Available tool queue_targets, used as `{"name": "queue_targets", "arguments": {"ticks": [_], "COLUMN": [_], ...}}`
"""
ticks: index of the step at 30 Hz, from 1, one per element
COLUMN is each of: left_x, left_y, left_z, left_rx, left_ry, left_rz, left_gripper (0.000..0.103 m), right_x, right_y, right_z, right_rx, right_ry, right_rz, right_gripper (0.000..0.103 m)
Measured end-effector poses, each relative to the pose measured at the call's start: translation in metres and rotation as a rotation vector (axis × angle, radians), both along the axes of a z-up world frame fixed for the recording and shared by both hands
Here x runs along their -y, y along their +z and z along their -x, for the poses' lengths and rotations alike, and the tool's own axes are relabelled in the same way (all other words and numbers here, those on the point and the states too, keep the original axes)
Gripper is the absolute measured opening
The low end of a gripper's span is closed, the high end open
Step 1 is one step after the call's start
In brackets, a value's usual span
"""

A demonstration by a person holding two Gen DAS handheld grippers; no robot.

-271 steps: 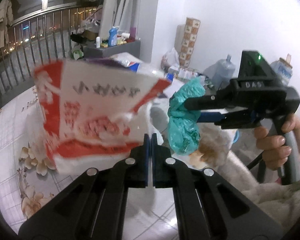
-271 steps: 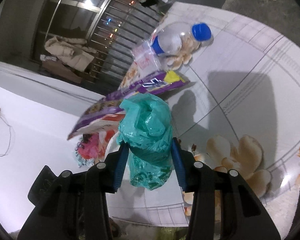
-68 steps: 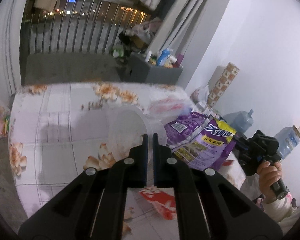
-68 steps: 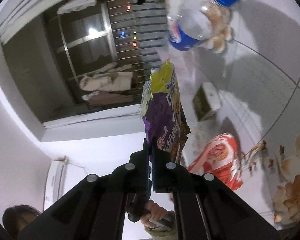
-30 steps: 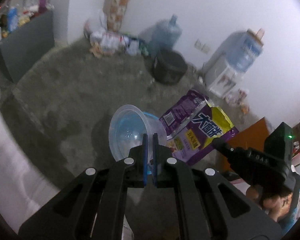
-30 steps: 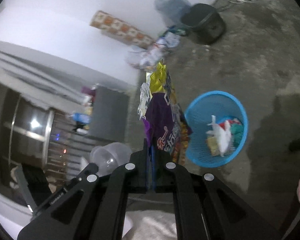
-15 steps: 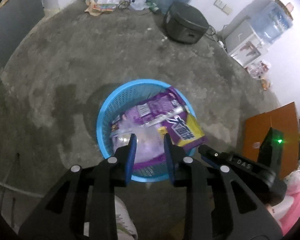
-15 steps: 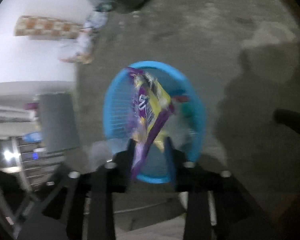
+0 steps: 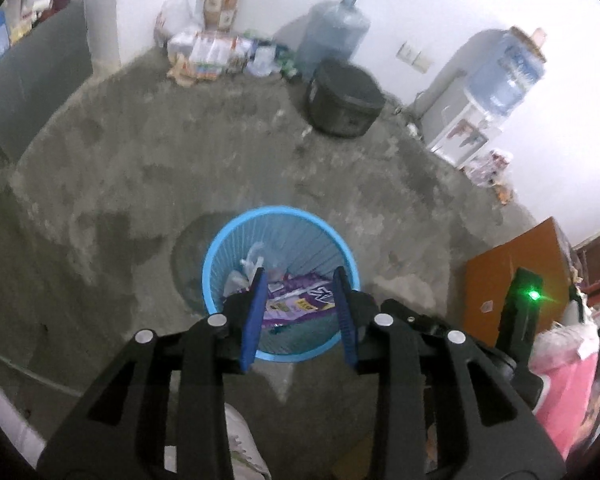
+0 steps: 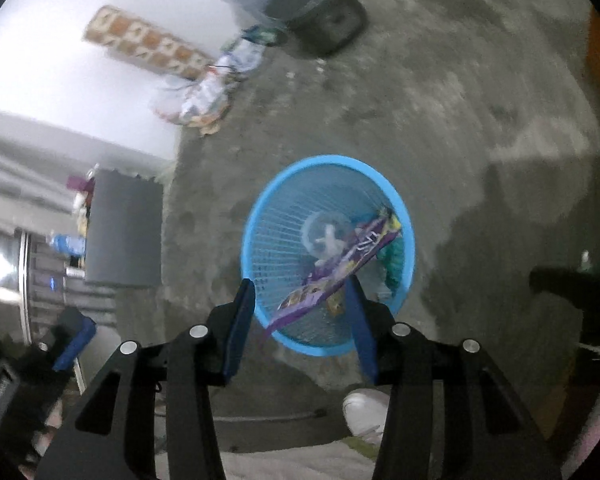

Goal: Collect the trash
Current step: 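Open both grippers to drop the cup and purple bag into the wastebasket, then move both grippers back to the table toward the Pepsi bottle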

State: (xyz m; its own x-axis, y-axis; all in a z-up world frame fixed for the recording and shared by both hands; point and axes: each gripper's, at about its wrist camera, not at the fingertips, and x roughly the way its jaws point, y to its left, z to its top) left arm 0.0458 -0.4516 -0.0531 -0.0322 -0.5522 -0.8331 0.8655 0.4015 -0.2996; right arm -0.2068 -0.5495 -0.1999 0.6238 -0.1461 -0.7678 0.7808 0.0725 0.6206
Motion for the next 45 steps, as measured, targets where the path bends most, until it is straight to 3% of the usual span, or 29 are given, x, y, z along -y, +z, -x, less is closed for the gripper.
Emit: {"name": "queue_targets", "arguments": {"ticks": [10, 18, 21, 27, 34, 41, 45], "left_x": [-0.081, -0.170, -0.205, -0.298, -0.426, -0.528, -0.561], "left_y": [0.074, 0.118, 0.134, 0.166, 0.201, 0.225, 0.222], "left_z": [0.017, 0.028, 0.030, 0.025, 0.010, -0.021, -0.051], "left_rx": [0.067, 0.121, 0.146, 0.203, 0.281, 0.367, 0.311], "left_ry": [0.011, 0.045, 0.074, 0.206, 0.442, 0.642, 0.679], "left_rz": [0.114, 0.171, 0.204, 0.272, 0.322, 0.296, 0.282], "left_gripper": [0.039, 0.040, 0.040, 0.041, 0.041, 0.041, 0.041], "right_x": [-0.040, -0.090, -0.113, -0.163, -0.214, -0.261, -0.280], "right_y": [0.074, 0.144, 0.176, 0.227, 0.261, 0.281, 0.283], "right_z": [0.004, -0.011, -0.023, -0.050, -0.090, -0.142, -0.167], "right_rx": [-0.004, 0.049, 0.083, 0.168, 0.229, 0.264, 0.267], "right_ry": [0.059, 0.200, 0.277, 0.445, 0.646, 0.805, 0.871], "right_rz": [0.147, 0.279, 0.344, 0.447, 0.514, 0.521, 0.532], "right_gripper": [0.046, 0.046, 0.055, 0.061, 0.061, 0.061, 0.061]}}
